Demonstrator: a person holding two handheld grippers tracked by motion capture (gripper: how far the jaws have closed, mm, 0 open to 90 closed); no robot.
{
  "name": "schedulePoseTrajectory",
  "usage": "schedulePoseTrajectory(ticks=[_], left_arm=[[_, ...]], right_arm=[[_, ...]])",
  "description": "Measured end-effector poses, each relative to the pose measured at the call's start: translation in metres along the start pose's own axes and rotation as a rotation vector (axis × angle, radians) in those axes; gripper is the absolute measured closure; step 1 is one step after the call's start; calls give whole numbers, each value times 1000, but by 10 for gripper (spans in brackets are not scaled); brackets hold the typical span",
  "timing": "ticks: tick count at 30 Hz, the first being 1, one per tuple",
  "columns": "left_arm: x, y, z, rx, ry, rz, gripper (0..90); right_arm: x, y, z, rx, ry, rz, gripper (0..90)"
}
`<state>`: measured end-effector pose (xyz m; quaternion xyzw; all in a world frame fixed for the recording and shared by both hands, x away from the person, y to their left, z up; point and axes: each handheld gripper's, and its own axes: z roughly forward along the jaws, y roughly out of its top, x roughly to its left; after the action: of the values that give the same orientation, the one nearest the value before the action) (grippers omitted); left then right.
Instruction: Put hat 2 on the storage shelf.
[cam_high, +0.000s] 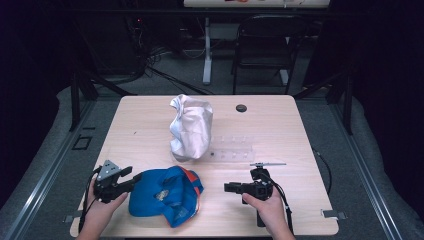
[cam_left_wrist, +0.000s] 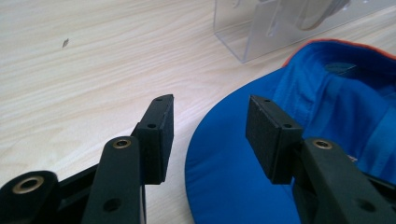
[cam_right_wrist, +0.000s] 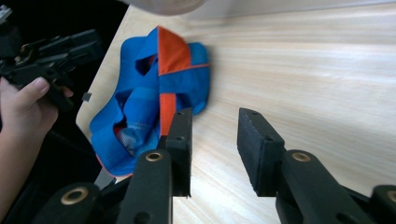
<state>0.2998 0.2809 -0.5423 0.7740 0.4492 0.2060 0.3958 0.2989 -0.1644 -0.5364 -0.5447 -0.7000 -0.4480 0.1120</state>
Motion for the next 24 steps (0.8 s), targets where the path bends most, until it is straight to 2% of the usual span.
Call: schedulePoseTrajectory(ticks=[2,4,6,8,10,11,13,15,20,24], left_arm=[[0,-1,0,7,3,-2,523],[0,-4,1,5,1,-4,523],[0,-7,0,13,6,2,523],[-1,-8,-1,17,4,-2,523],[0,-10,-3,17,10,0,522],[0,-10,-3,17,10,0,521],[1,-13,-6,19,17,-9,521],[1,-14,-7,20,13,-11,519],[1,-17,-9,31,13,-11,509],[1,-21,-10,33,18,-18,502]], right_arm=[[1,-1,3,4,3,5,644],[3,-2,10,37,10,-7,621],[6,-3,20,73,51,-16,607],[9,-3,24,74,42,-13,607],[13,-4,34,118,65,-16,610],[13,-4,34,118,65,-16,610],[16,-5,46,159,112,7,612],[16,-5,53,178,107,-10,597],[20,-6,66,183,131,3,575],[22,-7,82,211,105,-23,576]])
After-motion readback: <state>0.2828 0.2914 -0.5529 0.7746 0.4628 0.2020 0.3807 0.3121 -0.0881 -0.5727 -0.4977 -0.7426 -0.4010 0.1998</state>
